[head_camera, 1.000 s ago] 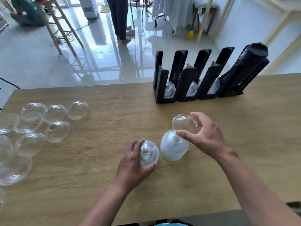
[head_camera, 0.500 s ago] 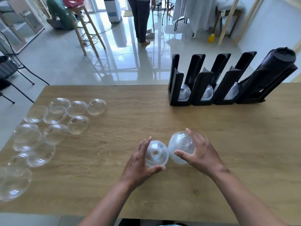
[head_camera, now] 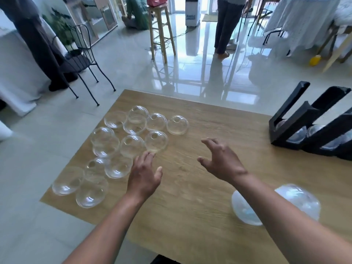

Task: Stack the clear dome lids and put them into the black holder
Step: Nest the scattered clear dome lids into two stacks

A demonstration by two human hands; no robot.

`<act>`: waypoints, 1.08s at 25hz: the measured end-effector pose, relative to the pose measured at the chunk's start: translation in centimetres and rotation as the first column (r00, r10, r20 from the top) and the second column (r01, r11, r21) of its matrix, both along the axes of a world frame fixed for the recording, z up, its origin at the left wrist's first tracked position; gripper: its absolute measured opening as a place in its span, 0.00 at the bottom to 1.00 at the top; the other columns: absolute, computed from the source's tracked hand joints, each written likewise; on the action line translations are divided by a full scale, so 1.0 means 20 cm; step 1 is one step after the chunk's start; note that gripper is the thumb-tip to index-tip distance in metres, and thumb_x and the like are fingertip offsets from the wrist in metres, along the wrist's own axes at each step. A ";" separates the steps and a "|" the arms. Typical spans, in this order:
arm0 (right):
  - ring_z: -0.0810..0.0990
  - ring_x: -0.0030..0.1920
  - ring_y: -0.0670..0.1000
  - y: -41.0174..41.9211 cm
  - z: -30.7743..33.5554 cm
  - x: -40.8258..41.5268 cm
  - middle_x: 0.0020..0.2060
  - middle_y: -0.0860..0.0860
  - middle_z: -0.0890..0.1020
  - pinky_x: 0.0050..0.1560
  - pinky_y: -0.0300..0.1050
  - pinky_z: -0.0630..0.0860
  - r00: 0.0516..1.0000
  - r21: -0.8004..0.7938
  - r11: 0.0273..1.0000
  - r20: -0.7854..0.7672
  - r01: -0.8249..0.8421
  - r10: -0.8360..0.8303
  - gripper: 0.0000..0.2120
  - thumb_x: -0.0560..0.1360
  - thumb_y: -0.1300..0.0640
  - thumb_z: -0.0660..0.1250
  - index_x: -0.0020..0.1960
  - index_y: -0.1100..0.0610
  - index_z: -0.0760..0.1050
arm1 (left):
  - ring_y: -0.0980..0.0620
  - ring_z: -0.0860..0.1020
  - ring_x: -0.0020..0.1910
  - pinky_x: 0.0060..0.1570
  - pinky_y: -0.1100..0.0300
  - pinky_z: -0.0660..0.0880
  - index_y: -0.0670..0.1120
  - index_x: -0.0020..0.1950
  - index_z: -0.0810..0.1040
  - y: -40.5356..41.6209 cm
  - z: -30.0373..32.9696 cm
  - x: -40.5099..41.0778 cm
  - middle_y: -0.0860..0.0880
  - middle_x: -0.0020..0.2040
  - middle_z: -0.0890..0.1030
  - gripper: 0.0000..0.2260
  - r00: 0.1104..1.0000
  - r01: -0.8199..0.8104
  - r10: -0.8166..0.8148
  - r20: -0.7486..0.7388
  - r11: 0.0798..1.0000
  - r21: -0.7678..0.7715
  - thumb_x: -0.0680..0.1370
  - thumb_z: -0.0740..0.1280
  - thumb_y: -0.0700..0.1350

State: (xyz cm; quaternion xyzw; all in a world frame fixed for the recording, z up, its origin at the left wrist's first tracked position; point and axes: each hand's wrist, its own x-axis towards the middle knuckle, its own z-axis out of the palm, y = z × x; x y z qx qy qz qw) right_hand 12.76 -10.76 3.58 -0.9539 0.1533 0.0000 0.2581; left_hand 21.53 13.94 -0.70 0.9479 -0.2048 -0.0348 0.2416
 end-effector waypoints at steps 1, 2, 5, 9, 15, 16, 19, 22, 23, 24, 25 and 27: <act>0.69 0.73 0.58 0.04 -0.03 0.13 0.74 0.53 0.72 0.69 0.53 0.71 0.999 -0.030 0.999 -0.026 -0.031 0.030 0.31 0.77 0.47 0.71 0.76 0.53 0.67 | 0.41 0.70 0.69 0.69 0.48 0.69 0.42 0.73 0.73 0.00 0.01 0.06 0.43 0.71 0.75 0.27 1.000 0.014 -0.014 0.008 1.000 0.005 0.75 0.73 0.46; 0.68 0.73 0.58 0.07 -0.05 0.27 0.75 0.54 0.70 0.69 0.55 0.72 0.997 -0.066 0.996 -0.046 -0.059 0.056 0.31 0.77 0.48 0.70 0.77 0.53 0.65 | 0.40 0.70 0.70 0.70 0.48 0.68 0.41 0.74 0.72 -0.01 0.02 0.13 0.42 0.72 0.74 0.28 1.000 0.028 -0.028 0.008 1.000 0.009 0.75 0.73 0.46; 0.63 0.78 0.59 0.12 -0.13 0.66 0.80 0.55 0.62 0.73 0.58 0.68 0.991 -0.161 0.980 -0.083 -0.119 0.106 0.33 0.78 0.52 0.67 0.79 0.53 0.59 | 0.41 0.67 0.74 0.74 0.49 0.65 0.40 0.76 0.69 -0.04 0.01 0.29 0.41 0.76 0.70 0.30 0.995 0.098 -0.098 -0.002 0.995 0.026 0.76 0.71 0.46; 0.55 0.82 0.58 0.11 -0.25 0.89 0.83 0.54 0.53 0.77 0.63 0.60 0.977 -0.229 0.964 -0.195 -0.132 0.088 0.35 0.79 0.52 0.64 0.82 0.48 0.53 | 0.41 0.66 0.75 0.74 0.48 0.66 0.41 0.77 0.66 -0.08 -0.04 0.44 0.41 0.77 0.68 0.32 0.983 0.181 -0.181 -0.005 0.980 0.079 0.75 0.71 0.47; 0.73 0.69 0.60 0.06 -0.34 0.53 0.72 0.54 0.74 0.64 0.60 0.74 0.998 -0.264 0.963 -0.008 0.057 -0.061 0.26 0.75 0.47 0.69 0.72 0.50 0.71 | 0.42 0.67 0.72 0.71 0.50 0.66 0.41 0.79 0.62 -0.16 -0.13 0.55 0.43 0.76 0.68 0.38 0.964 0.267 -0.265 -0.036 0.951 0.154 0.74 0.72 0.52; 0.76 0.66 0.60 0.04 -0.33 0.46 0.69 0.54 0.77 0.61 0.59 0.75 0.995 -0.268 0.959 0.012 0.098 -0.099 0.25 0.74 0.47 0.71 0.70 0.51 0.73 | 0.42 0.68 0.70 0.70 0.50 0.67 0.42 0.79 0.62 -0.19 -0.14 0.53 0.44 0.75 0.69 0.38 0.952 0.306 -0.302 -0.045 0.939 0.156 0.74 0.72 0.53; 0.77 0.63 0.58 -0.04 -0.26 0.32 0.65 0.53 0.77 0.58 0.56 0.77 0.972 -0.226 0.955 -0.090 0.191 -0.216 0.27 0.73 0.47 0.72 0.71 0.49 0.72 | 0.44 0.69 0.68 0.68 0.51 0.70 0.45 0.78 0.63 -0.27 -0.18 0.45 0.46 0.72 0.70 0.38 0.911 0.412 -0.405 -0.076 0.901 0.135 0.73 0.73 0.55; 0.75 0.64 0.57 -0.13 -0.22 0.27 0.64 0.54 0.74 0.61 0.55 0.76 0.916 -0.216 0.950 -0.284 0.227 -0.284 0.31 0.71 0.44 0.72 0.72 0.46 0.68 | 0.45 0.70 0.66 0.64 0.51 0.70 0.47 0.76 0.63 -0.34 -0.20 0.37 0.47 0.70 0.72 0.39 0.891 0.455 -0.450 -0.064 0.878 0.148 0.70 0.73 0.60; 0.74 0.65 0.58 -0.15 -0.21 0.26 0.65 0.54 0.74 0.62 0.55 0.75 0.899 -0.215 0.950 -0.331 0.225 -0.288 0.34 0.70 0.43 0.73 0.73 0.47 0.67 | 0.45 0.70 0.67 0.64 0.50 0.70 0.47 0.76 0.62 -0.37 -0.21 0.34 0.47 0.70 0.72 0.41 0.888 0.460 -0.457 -0.057 0.873 0.161 0.70 0.72 0.63; 0.73 0.66 0.58 -0.16 -0.21 0.25 0.66 0.55 0.74 0.63 0.56 0.75 0.888 -0.207 0.953 -0.361 0.221 -0.284 0.36 0.69 0.42 0.74 0.73 0.48 0.66 | 0.45 0.70 0.68 0.65 0.50 0.70 0.46 0.77 0.61 -0.39 -0.22 0.31 0.47 0.72 0.71 0.43 0.883 0.468 -0.468 -0.045 0.866 0.174 0.69 0.72 0.66; 0.72 0.67 0.58 -0.17 -0.22 0.25 0.67 0.55 0.74 0.64 0.56 0.74 0.885 -0.194 0.957 -0.374 0.217 -0.277 0.39 0.68 0.41 0.76 0.74 0.48 0.65 | 0.45 0.71 0.68 0.65 0.49 0.70 0.46 0.78 0.60 -0.40 -0.22 0.29 0.47 0.72 0.71 0.45 0.872 0.484 -0.489 -0.024 0.854 0.189 0.69 0.71 0.68; 0.72 0.68 0.58 -0.18 -0.22 0.23 0.67 0.54 0.75 0.65 0.57 0.74 0.894 -0.174 0.961 -0.362 0.213 -0.263 0.42 0.66 0.41 0.77 0.74 0.48 0.64 | 0.46 0.71 0.67 0.65 0.51 0.69 0.46 0.78 0.60 -0.43 -0.23 0.23 0.48 0.72 0.72 0.45 0.845 0.516 -0.534 0.025 0.827 0.224 0.69 0.70 0.68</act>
